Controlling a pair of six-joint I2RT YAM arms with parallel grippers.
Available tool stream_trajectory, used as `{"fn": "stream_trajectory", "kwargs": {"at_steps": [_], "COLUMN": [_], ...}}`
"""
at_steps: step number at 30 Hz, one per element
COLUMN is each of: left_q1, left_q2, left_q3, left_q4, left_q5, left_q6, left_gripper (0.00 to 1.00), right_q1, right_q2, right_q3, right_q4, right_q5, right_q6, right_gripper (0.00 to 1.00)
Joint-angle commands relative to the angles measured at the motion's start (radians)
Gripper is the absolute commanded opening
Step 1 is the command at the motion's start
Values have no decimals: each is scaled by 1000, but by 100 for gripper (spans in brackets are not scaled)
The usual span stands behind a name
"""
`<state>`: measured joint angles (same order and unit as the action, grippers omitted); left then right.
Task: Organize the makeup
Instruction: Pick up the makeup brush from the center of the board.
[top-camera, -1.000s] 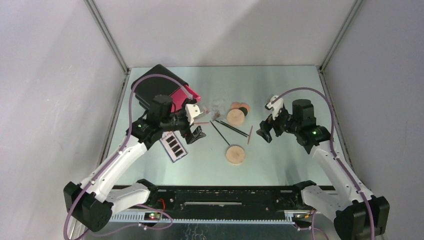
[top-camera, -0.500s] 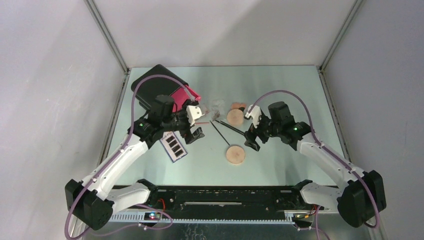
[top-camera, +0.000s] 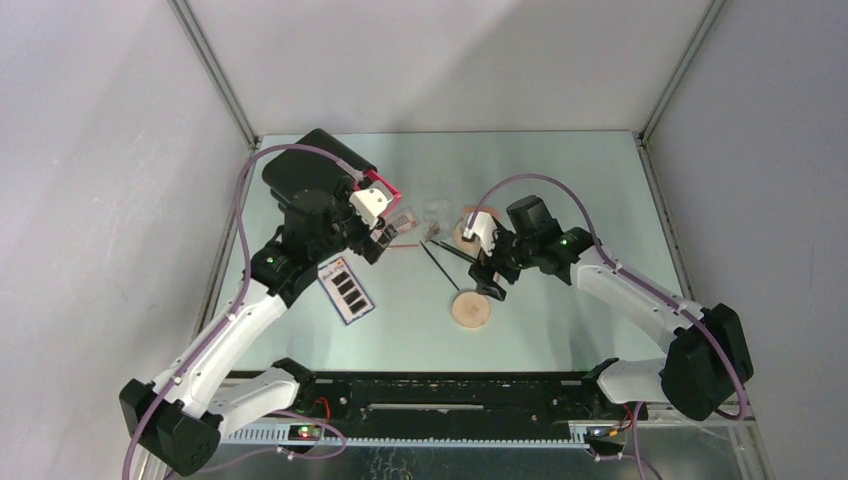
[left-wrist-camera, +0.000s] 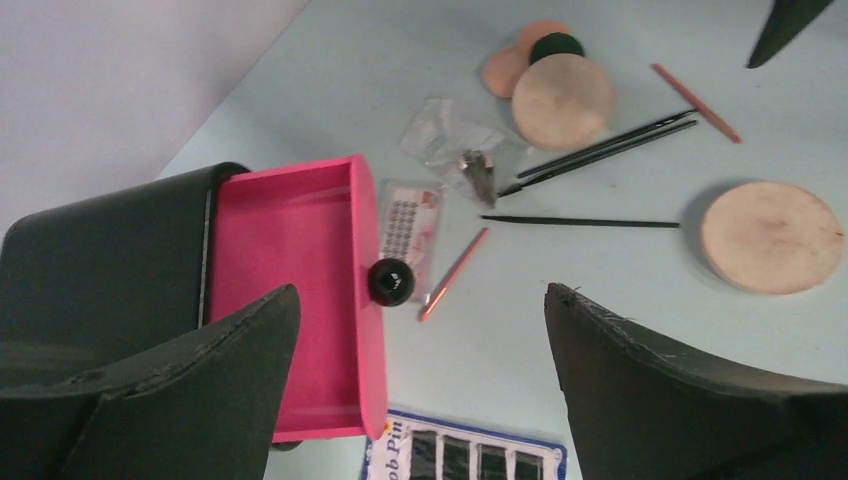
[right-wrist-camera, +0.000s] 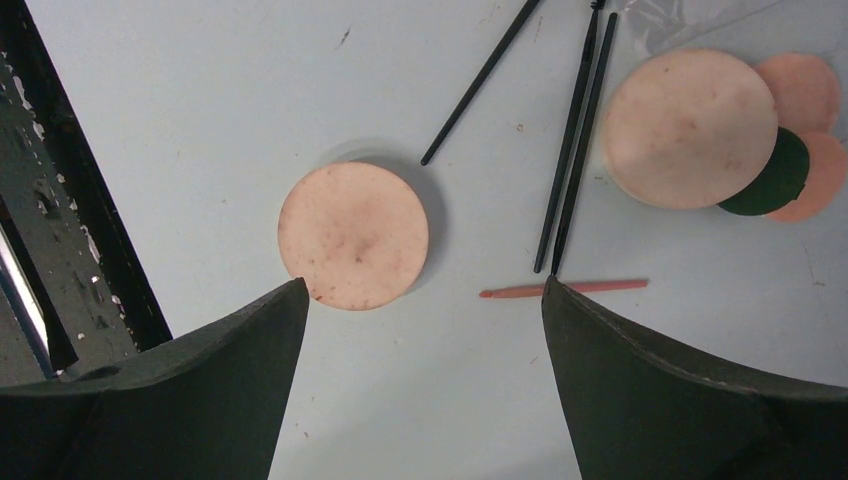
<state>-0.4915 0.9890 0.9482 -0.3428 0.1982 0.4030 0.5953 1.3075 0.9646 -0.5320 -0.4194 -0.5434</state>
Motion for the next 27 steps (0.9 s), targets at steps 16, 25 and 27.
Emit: {"fn": "stream_trajectory", "kwargs": {"at_steps": [16,25,27], "left_q1": [22,22,22], "left_q2": [41,29,19], "left_q3": [115,64,33], "left_q4": [-257,-466,-473], "left_q5": [180,147,120], "left_q6": [133,318,326], "left_gripper": [96,93,92], "right_q1": [5,15,15], "right_q2": [83,83,82], "right_q3": [42,40,41], "right_q4": [-6,-18,4], "right_q5": [-90,-74,-46], "right_q6": [12,2,20], "right_gripper": [89,89,88]}}
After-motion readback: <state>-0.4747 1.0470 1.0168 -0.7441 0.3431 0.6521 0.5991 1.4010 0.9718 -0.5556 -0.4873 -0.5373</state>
